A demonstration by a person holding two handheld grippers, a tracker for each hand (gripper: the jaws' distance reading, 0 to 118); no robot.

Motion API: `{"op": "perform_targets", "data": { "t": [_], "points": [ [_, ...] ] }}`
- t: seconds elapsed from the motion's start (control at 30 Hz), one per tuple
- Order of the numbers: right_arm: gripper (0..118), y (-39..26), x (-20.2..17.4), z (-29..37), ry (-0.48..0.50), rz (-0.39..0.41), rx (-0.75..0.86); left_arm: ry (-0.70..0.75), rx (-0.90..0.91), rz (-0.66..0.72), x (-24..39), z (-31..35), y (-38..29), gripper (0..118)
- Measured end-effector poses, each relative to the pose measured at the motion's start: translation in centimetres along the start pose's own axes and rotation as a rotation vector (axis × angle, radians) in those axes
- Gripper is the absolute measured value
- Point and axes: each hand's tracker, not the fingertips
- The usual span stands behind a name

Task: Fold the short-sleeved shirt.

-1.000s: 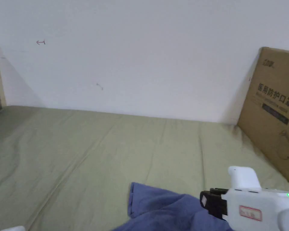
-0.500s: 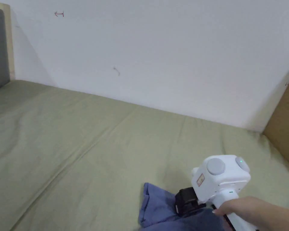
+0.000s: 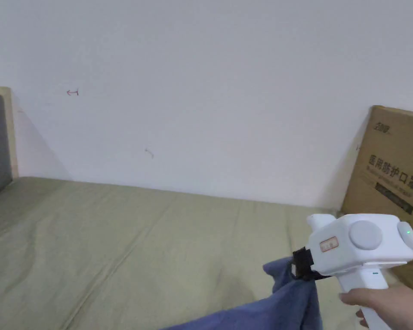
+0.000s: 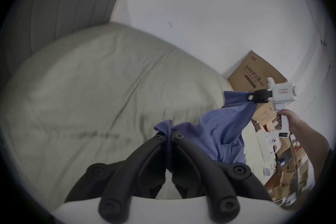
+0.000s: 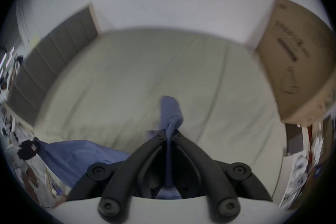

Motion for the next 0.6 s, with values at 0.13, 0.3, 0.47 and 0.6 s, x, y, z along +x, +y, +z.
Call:
{"op": "perform_targets", "data": {
  "t": [0.13, 0.3, 0.47, 0.6],
  "points": [
    [1, 1.0, 1.3, 11.9, 0.062, -0.092, 0.137, -0.022, 0.078, -0.086, 3.1, 4.6, 5.9, 3],
    [1, 1.6, 0.4, 24.0, 0.03, -0.081, 0.271, 0.026, 0.17, -0.244, 8.4, 10.3, 13.2, 3],
    [1, 3.6, -0.1, 32.5, -0.01, -0.081, 0.388, 0.027, 0.229, -0.283, 12.4, 14.7, 19.5, 3],
    [1, 6.0, -0.2, 35.9, -0.02, -0.119, 0.426, 0.032, 0.281, -0.259, 14.1, 16.6, 24.0, 3]
  ]
}}
